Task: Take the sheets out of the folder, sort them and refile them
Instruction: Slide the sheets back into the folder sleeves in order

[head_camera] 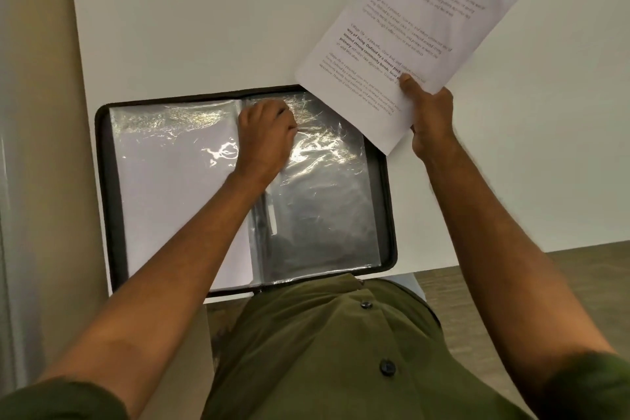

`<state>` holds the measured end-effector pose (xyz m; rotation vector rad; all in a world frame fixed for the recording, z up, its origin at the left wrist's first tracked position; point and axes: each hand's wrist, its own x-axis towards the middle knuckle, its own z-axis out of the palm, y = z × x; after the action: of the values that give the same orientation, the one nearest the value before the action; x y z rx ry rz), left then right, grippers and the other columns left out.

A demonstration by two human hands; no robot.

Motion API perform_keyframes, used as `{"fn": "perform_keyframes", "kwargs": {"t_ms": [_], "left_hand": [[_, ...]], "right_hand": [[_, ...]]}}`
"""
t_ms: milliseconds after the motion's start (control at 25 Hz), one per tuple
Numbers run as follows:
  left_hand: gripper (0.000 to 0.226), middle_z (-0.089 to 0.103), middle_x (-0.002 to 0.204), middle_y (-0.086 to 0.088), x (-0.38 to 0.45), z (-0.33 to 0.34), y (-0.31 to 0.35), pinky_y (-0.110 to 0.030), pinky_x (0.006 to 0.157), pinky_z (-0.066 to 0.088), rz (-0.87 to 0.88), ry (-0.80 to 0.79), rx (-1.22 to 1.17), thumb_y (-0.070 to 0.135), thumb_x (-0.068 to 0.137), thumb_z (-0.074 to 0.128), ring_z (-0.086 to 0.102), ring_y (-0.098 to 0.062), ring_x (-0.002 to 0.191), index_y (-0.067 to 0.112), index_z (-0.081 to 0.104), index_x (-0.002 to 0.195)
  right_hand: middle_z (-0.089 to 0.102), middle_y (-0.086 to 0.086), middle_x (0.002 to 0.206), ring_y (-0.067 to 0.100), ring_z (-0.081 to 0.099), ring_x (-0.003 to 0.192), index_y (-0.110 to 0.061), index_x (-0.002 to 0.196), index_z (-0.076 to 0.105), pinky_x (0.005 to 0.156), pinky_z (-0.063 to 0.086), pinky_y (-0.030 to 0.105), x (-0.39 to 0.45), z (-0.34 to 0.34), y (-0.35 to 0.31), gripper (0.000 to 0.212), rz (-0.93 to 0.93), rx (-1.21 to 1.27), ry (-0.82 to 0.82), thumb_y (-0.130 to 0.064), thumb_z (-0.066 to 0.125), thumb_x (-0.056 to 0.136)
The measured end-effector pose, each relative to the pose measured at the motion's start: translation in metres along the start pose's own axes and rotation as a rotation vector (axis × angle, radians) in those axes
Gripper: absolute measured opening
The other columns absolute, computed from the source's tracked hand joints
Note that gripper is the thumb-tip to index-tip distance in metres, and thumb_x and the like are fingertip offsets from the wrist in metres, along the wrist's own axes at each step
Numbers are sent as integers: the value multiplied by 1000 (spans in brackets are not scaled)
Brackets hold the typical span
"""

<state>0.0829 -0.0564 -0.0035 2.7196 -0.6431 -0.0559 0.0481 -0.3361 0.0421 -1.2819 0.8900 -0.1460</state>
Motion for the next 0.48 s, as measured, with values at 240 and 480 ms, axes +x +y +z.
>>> {"fn": "perform_keyframes", "kwargs": {"t_ms": [240,480], "left_hand": [[16,66,95,10,17,-20,-2,-34,104,19,69,-132,-86,11,86,64,59,-16,101,26,60,81],[27,71,105,2,30,-34,0,-36,107,17,97,-326,-112,14,81,56,59,-19,106,32,38,72]], "right_hand": [[77,5,119,22,76,105,-8,133,62,87,63,40,18,24,-1,44,95,147,8,-14,78,93],[73,11,123,27,72,111,-6,133,59,93,61,48,43,55,-8,38,150,245,-4,-18,71,99]]}}
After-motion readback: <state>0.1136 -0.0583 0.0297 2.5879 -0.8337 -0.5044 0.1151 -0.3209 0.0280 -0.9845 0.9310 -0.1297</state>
